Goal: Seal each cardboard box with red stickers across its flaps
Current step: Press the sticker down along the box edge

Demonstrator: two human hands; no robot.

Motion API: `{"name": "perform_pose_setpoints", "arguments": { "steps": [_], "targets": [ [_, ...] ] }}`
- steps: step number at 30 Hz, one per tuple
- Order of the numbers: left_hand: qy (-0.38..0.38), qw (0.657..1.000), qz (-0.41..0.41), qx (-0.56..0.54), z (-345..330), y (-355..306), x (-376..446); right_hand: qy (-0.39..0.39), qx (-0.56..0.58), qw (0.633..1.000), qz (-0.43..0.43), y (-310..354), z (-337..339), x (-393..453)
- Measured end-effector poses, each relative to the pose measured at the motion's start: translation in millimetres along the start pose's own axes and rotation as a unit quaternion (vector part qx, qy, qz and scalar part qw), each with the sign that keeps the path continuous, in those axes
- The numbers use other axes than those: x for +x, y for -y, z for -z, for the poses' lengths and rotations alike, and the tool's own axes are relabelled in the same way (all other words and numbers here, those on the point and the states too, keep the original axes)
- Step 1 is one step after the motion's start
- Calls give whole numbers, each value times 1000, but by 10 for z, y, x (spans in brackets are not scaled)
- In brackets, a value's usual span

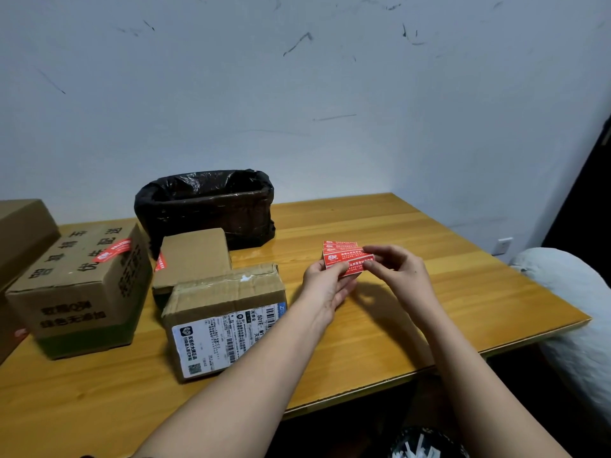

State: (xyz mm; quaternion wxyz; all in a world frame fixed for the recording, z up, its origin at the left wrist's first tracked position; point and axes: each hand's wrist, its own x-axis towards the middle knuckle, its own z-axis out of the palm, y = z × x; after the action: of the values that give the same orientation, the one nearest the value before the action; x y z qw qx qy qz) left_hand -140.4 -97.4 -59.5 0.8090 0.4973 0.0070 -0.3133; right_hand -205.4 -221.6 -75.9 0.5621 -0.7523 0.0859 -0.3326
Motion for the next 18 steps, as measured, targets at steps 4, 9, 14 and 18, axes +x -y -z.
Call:
{"name": "perform_pose_setpoints", "arguments": {
  "steps": [4,9,14,18],
  "targets": [
    [-6,1000,-7,-14,-16,-9,-1,-22,22,999,-13,-30,-15,-1],
    [-7,1000,0,-26,-20,-13,-8,-38,9,999,-1,-38,-18,-6],
    [-14,1000,9,-23,-7,-24,-18,-55,-118,989,76,-41,-24,-14],
    [-16,1000,13,-19,-4,-18,-6,-81,-274,945,162,-22,-29,-53]
  ]
}}
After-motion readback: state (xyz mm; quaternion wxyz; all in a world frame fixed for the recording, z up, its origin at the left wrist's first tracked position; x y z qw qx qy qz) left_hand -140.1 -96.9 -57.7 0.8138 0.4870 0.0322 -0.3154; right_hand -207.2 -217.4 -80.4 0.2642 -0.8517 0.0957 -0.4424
